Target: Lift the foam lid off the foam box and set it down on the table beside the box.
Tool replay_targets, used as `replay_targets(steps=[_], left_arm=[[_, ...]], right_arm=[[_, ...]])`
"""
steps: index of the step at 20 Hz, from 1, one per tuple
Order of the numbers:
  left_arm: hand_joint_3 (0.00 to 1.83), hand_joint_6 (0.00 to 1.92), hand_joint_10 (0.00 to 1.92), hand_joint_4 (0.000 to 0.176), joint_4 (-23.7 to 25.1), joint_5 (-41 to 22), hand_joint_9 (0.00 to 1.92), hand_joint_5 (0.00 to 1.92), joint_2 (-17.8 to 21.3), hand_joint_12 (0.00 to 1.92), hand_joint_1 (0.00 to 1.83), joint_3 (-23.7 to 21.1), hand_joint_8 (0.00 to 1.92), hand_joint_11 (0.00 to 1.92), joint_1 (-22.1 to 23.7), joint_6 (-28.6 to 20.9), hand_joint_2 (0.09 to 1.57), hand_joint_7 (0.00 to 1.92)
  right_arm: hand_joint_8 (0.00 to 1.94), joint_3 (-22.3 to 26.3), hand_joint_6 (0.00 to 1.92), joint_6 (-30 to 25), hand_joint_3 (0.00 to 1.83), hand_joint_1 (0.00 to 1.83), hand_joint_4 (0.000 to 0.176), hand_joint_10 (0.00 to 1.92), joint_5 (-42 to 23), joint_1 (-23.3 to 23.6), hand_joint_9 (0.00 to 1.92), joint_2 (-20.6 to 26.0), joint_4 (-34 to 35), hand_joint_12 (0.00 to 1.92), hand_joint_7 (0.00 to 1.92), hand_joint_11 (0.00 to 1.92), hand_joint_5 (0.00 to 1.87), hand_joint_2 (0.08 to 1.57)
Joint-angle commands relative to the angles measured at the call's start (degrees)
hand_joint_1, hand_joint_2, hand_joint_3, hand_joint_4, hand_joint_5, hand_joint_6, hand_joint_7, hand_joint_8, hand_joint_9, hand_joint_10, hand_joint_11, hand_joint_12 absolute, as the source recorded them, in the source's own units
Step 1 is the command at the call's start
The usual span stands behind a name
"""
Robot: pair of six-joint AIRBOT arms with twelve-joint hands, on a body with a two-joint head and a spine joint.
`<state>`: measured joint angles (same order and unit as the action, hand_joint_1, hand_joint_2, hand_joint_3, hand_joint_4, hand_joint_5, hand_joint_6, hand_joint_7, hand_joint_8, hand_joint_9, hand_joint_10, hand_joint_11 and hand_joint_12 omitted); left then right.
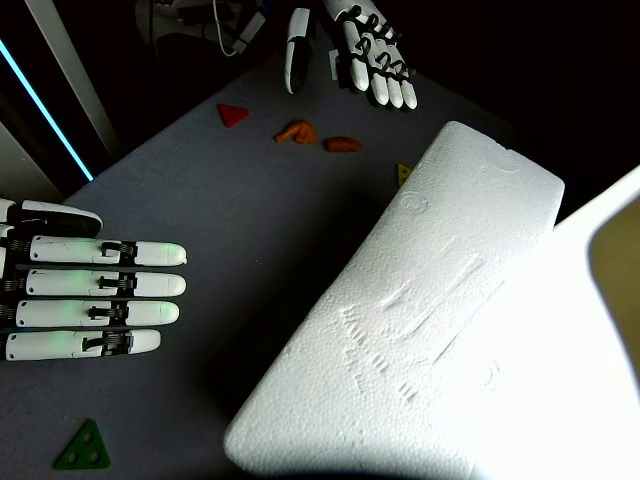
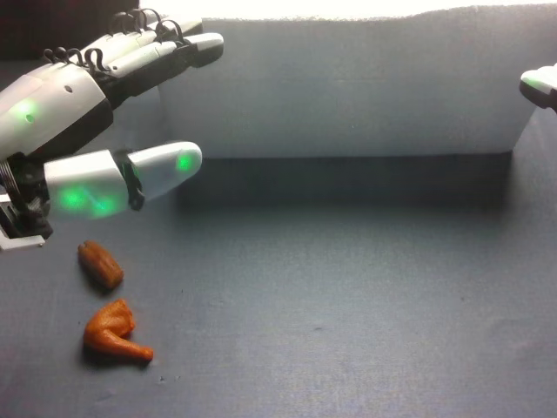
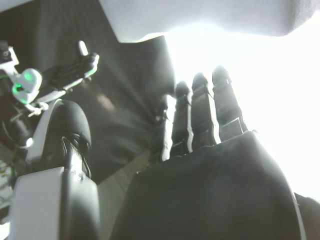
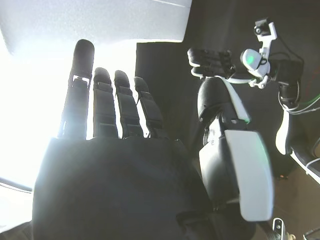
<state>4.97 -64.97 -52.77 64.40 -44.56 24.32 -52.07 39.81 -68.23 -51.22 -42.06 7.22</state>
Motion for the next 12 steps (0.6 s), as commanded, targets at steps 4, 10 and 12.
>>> replay_targets(steps=[4, 10, 12], left_arm=[[0.00, 0.01, 0.00, 0.028, -0.66, -5.02, 0.00, 0.14, 0.09, 0.02, 0.34, 0.66, 0.00, 0.00, 0.86, -0.15, 1.30, 0.00], [0.00, 0.00, 0.00, 0.027, -1.59, -5.76, 0.00, 0.07, 0.65, 0.00, 0.32, 0.42, 0.00, 0.00, 0.45, 0.48, 1.25, 0.00], [0.00, 0.00, 0.00, 0.043, -3.13, -6.70, 0.00, 0.02, 0.97, 0.00, 0.34, 0.34, 0.00, 0.00, 0.23, 1.90, 1.25, 0.00]], right_arm=[[0.00, -0.27, 0.00, 1.57, 0.05, 0.53, 0.000, 0.00, -5.93, 1.09, 0.00, 0.21, 0.72, 0.00, 0.00, 0.00, 0.00, 1.28], [0.00, -0.33, 0.00, 2.69, 0.02, 0.68, 0.000, 0.00, -6.39, 1.45, 0.00, 0.20, 1.65, 0.00, 0.00, 0.00, 0.00, 1.27], [0.00, -0.46, 0.00, 3.54, 0.02, 0.81, 0.000, 0.00, -7.00, 1.46, 0.00, 0.33, 2.71, 0.00, 0.00, 0.00, 0.00, 1.29]])
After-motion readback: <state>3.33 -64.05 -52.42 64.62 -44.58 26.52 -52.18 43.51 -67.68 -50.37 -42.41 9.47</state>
